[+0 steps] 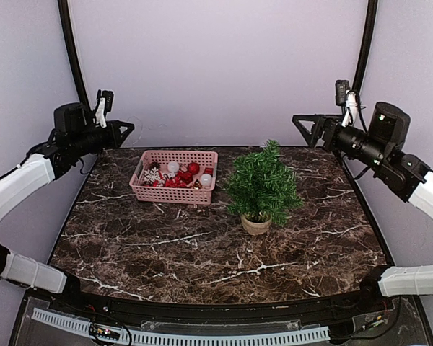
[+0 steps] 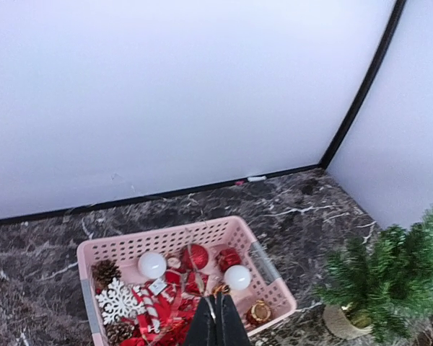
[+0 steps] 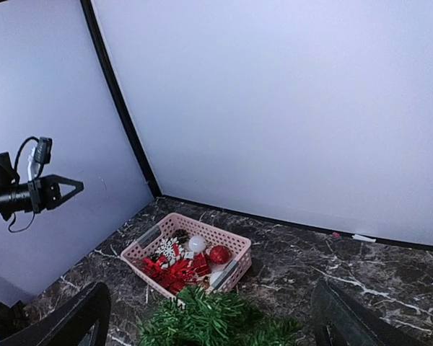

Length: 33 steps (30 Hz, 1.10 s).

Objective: Decorate the small christmas tree
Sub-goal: Pick up the light string from the bin, then pass from the left arm to the right

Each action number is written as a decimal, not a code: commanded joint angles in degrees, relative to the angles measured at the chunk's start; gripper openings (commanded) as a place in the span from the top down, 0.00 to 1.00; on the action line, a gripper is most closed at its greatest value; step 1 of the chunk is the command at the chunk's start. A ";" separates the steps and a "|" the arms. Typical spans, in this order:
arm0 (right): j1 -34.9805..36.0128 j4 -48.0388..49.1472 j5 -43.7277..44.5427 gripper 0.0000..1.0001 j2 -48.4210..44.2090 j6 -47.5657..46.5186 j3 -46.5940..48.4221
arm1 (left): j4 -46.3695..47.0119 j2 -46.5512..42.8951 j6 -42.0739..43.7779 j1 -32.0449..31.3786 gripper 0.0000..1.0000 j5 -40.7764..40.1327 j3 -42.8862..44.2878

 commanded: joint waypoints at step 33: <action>30.05 3.75 0.16 0.01 47.52 -17.20 38.41 | 1.58 -11.80 -15.40 -0.83 1.00 38.33 20.95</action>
